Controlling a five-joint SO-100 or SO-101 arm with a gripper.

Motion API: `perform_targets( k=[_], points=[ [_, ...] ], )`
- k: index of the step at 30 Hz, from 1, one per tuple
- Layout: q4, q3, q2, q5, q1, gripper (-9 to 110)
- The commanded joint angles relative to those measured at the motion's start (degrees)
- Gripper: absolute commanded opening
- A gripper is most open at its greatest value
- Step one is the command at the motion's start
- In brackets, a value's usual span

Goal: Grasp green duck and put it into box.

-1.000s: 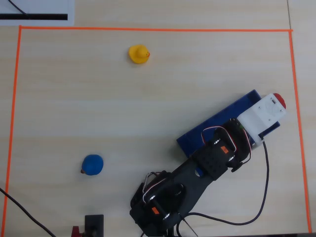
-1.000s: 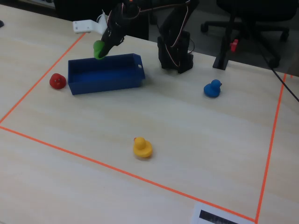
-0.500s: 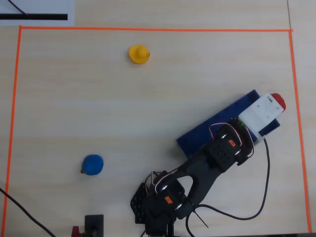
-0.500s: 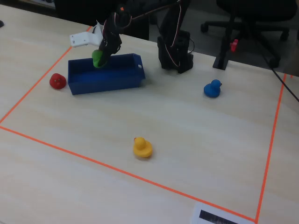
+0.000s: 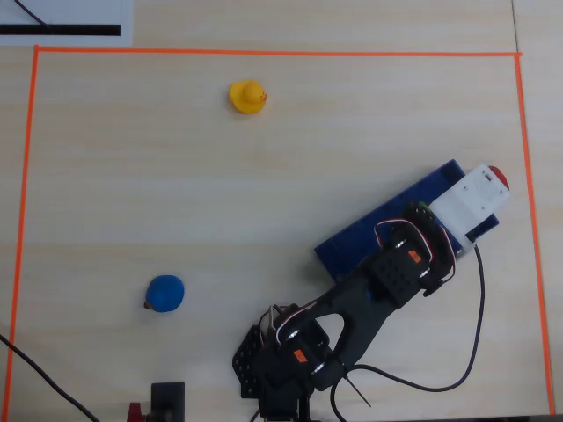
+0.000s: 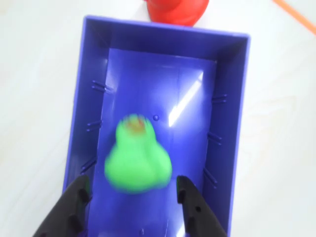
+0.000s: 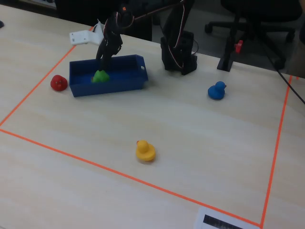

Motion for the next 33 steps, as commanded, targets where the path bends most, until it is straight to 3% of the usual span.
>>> perform_targets(
  k=[1,6,8,11,15,18,23,28,33],
  points=[
    [-1.9,-3.3,0.4,-0.4,1.0,25],
    [1.6,-6.9,1.4,0.9,-1.6,21],
    [4.7,-12.9,1.3,4.8,-6.2,17],
    [7.1,-23.4,0.4,6.4,-15.4,0],
    [2.3,-27.0,2.5,10.5,-26.9,0],
    [0.7,-18.8,9.1,10.5,-34.7,0],
    [-0.2,10.9,28.8,9.9,-43.5,0],
    [10.5,35.2,52.4,9.2,-46.7,0],
    [19.8,45.2,66.8,9.2,-49.1,0]
  ],
)
